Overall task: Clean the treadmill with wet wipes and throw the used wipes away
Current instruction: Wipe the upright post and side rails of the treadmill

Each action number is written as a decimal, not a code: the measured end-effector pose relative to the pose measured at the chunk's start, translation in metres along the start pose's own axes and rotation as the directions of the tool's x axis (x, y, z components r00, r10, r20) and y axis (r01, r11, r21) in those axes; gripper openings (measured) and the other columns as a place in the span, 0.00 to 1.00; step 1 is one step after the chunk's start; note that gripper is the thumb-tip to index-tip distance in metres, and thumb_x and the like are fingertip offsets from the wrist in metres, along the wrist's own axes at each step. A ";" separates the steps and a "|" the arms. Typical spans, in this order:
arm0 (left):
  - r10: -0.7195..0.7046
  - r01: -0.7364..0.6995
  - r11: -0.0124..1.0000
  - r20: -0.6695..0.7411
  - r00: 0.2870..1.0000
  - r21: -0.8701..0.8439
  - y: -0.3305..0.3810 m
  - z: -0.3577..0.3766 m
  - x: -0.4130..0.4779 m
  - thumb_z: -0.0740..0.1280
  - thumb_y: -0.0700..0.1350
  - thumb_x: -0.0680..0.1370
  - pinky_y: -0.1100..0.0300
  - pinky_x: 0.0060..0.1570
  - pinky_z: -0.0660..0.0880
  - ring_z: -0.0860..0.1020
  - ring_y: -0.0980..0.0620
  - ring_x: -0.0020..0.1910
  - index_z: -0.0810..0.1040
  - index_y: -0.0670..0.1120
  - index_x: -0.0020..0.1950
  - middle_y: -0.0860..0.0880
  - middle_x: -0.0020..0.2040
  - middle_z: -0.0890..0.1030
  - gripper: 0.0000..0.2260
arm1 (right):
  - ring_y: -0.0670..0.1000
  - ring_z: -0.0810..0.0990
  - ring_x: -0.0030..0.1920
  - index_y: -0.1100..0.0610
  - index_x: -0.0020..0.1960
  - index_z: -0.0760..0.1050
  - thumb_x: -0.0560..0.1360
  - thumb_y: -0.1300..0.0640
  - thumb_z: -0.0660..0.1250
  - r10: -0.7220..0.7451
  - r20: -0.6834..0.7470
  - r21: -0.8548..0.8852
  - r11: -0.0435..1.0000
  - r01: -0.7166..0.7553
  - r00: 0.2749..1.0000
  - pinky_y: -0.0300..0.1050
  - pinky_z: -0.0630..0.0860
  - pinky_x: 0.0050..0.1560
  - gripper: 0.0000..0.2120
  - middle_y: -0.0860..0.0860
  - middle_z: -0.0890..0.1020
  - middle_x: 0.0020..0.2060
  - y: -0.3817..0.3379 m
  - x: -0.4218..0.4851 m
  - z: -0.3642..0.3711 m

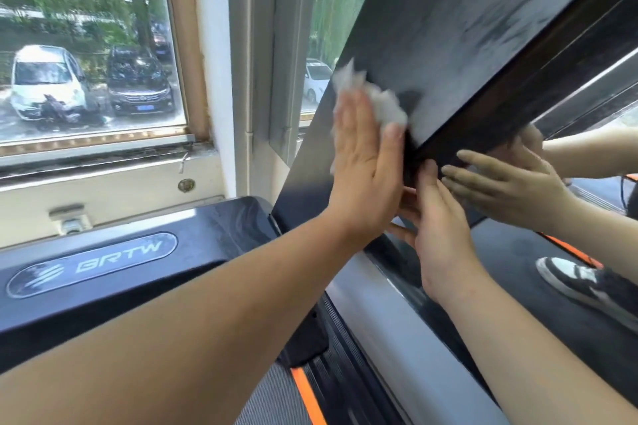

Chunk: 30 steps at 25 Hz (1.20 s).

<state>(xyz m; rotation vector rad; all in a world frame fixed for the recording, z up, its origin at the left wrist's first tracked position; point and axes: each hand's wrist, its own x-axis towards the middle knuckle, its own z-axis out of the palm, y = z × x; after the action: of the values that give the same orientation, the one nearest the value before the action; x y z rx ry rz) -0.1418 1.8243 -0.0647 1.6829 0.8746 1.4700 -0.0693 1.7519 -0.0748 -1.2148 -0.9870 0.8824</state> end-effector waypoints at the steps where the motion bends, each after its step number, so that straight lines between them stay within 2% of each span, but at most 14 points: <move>1: -0.188 0.187 0.981 -0.011 0.982 -0.041 -0.024 0.000 -0.009 0.47 0.55 0.87 0.51 0.80 0.38 0.35 0.58 0.80 0.40 0.50 0.83 0.57 0.81 0.36 0.28 | 0.49 0.84 0.58 0.46 0.60 0.81 0.81 0.34 0.57 -0.007 -0.017 0.017 1.000 0.008 1.000 0.59 0.80 0.60 0.22 0.47 0.86 0.55 0.013 0.018 -0.011; 3: -0.561 0.568 0.820 0.100 0.822 -0.067 -0.061 -0.004 -0.031 0.46 0.55 0.87 0.44 0.81 0.45 0.43 0.47 0.83 0.47 0.45 0.84 0.46 0.84 0.44 0.27 | 0.50 0.84 0.58 0.46 0.59 0.81 0.81 0.35 0.59 0.061 -0.013 0.006 0.998 -0.061 0.998 0.58 0.80 0.59 0.20 0.47 0.86 0.55 0.020 0.020 -0.008; 5: -0.655 0.663 0.749 0.131 0.745 -0.025 -0.071 -0.003 -0.033 0.46 0.54 0.85 0.40 0.79 0.50 0.49 0.40 0.82 0.52 0.42 0.82 0.40 0.83 0.51 0.28 | 0.52 0.84 0.58 0.46 0.57 0.81 0.78 0.34 0.63 0.149 -0.023 0.056 0.988 -0.147 0.989 0.57 0.80 0.59 0.19 0.49 0.86 0.55 0.031 0.027 -0.011; 7: -0.622 0.629 0.772 0.091 0.777 -0.092 -0.050 -0.004 -0.018 0.47 0.56 0.84 0.43 0.80 0.47 0.46 0.46 0.82 0.49 0.48 0.83 0.47 0.84 0.47 0.29 | 0.55 0.83 0.60 0.47 0.57 0.83 0.71 0.30 0.68 0.142 -0.007 0.088 0.986 -0.141 0.990 0.58 0.79 0.62 0.25 0.52 0.85 0.56 0.032 0.025 -0.009; 9: -0.397 0.400 0.910 0.048 0.916 -0.108 -0.032 -0.006 -0.004 0.46 0.56 0.86 0.53 0.80 0.39 0.39 0.59 0.81 0.43 0.53 0.84 0.56 0.83 0.39 0.27 | 0.55 0.82 0.62 0.50 0.59 0.82 0.62 0.25 0.71 0.162 -0.005 0.027 0.986 -0.162 0.987 0.59 0.78 0.64 0.37 0.54 0.84 0.59 0.043 0.029 -0.010; 11: -0.236 0.238 0.965 0.032 0.971 -0.110 -0.038 -0.006 0.004 0.46 0.57 0.87 0.60 0.78 0.35 0.35 0.64 0.79 0.39 0.53 0.83 0.59 0.82 0.36 0.27 | 0.54 0.82 0.63 0.50 0.61 0.80 0.56 0.21 0.72 0.165 -0.001 -0.024 0.986 -0.165 0.986 0.58 0.77 0.66 0.44 0.53 0.84 0.59 0.055 0.029 -0.004; 13: -0.329 0.330 0.931 0.031 0.944 -0.157 -0.077 -0.005 -0.004 0.48 0.63 0.85 0.55 0.80 0.41 0.40 0.62 0.81 0.41 0.58 0.83 0.61 0.82 0.40 0.29 | 0.51 0.81 0.63 0.50 0.65 0.77 0.56 0.20 0.72 0.142 -0.005 -0.098 0.985 -0.142 0.990 0.57 0.76 0.68 0.47 0.51 0.84 0.58 0.071 0.028 0.002; 15: -0.595 0.596 0.775 0.075 0.800 -0.210 -0.110 -0.003 -0.022 0.48 0.71 0.78 0.44 0.79 0.50 0.50 0.55 0.82 0.50 0.60 0.83 0.58 0.84 0.49 0.34 | 0.46 0.81 0.62 0.49 0.68 0.75 0.63 0.26 0.73 0.081 -0.012 -0.233 0.969 -0.082 0.997 0.53 0.75 0.68 0.41 0.46 0.83 0.59 0.087 0.029 0.008; 17: -0.662 0.672 0.732 0.115 0.740 -0.110 -0.131 -0.002 -0.036 0.48 0.66 0.76 0.40 0.78 0.55 0.56 0.47 0.81 0.55 0.49 0.82 0.47 0.83 0.55 0.37 | 0.41 0.81 0.58 0.48 0.65 0.76 0.73 0.40 0.74 0.025 -0.042 -0.308 0.951 -0.037 0.999 0.48 0.77 0.63 0.24 0.44 0.84 0.55 0.101 0.031 0.013; 20: -0.659 0.674 0.731 0.145 0.738 -0.112 -0.145 -0.015 -0.018 0.48 0.69 0.70 0.42 0.79 0.54 0.56 0.50 0.81 0.54 0.55 0.82 0.49 0.83 0.56 0.41 | 0.42 0.84 0.52 0.49 0.57 0.78 0.75 0.51 0.73 -0.056 -0.095 -0.300 0.954 0.025 0.994 0.46 0.79 0.56 0.12 0.44 0.86 0.49 0.110 0.039 0.024; 22: -0.532 0.542 0.806 0.108 0.840 -0.238 -0.147 -0.023 0.001 0.49 0.71 0.74 0.44 0.79 0.50 0.51 0.56 0.82 0.53 0.65 0.80 0.56 0.83 0.53 0.34 | 0.42 0.84 0.52 0.50 0.58 0.78 0.75 0.52 0.75 -0.096 -0.119 -0.305 0.951 0.055 0.988 0.42 0.79 0.54 0.14 0.44 0.87 0.48 0.114 0.045 0.030; 25: -0.374 0.361 0.909 -0.022 0.927 -0.210 -0.170 -0.028 0.030 0.46 0.64 0.81 0.49 0.80 0.44 0.43 0.57 0.82 0.47 0.58 0.83 0.56 0.84 0.46 0.31 | 0.39 0.85 0.49 0.51 0.56 0.78 0.74 0.56 0.76 -0.145 -0.164 -0.310 0.947 0.089 0.976 0.31 0.75 0.47 0.13 0.42 0.87 0.45 0.123 0.048 0.034; 27: -0.548 0.533 0.827 -0.044 0.835 -0.176 -0.219 -0.029 0.036 0.45 0.68 0.78 0.46 0.80 0.51 0.50 0.51 0.83 0.51 0.53 0.83 0.50 0.84 0.51 0.36 | 0.40 0.85 0.49 0.52 0.56 0.78 0.75 0.58 0.75 -0.149 -0.179 -0.281 0.955 0.095 0.972 0.28 0.74 0.47 0.12 0.43 0.87 0.46 0.124 0.046 0.038; 30: -0.825 0.797 0.445 0.160 0.542 -0.408 -0.297 -0.026 -0.007 0.55 0.75 0.72 0.43 0.65 0.74 0.78 0.46 0.68 0.73 0.54 0.74 0.47 0.71 0.77 0.38 | 0.42 0.85 0.51 0.58 0.59 0.77 0.75 0.64 0.74 -0.121 -0.197 -0.192 0.978 0.083 0.973 0.30 0.77 0.48 0.14 0.45 0.87 0.48 0.128 0.048 0.040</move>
<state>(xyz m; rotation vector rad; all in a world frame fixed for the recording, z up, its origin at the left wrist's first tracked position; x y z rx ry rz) -0.1771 1.9706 -0.3216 0.6519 1.0727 0.9030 -0.0936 1.8280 -0.1923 -1.3687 -0.9667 0.5794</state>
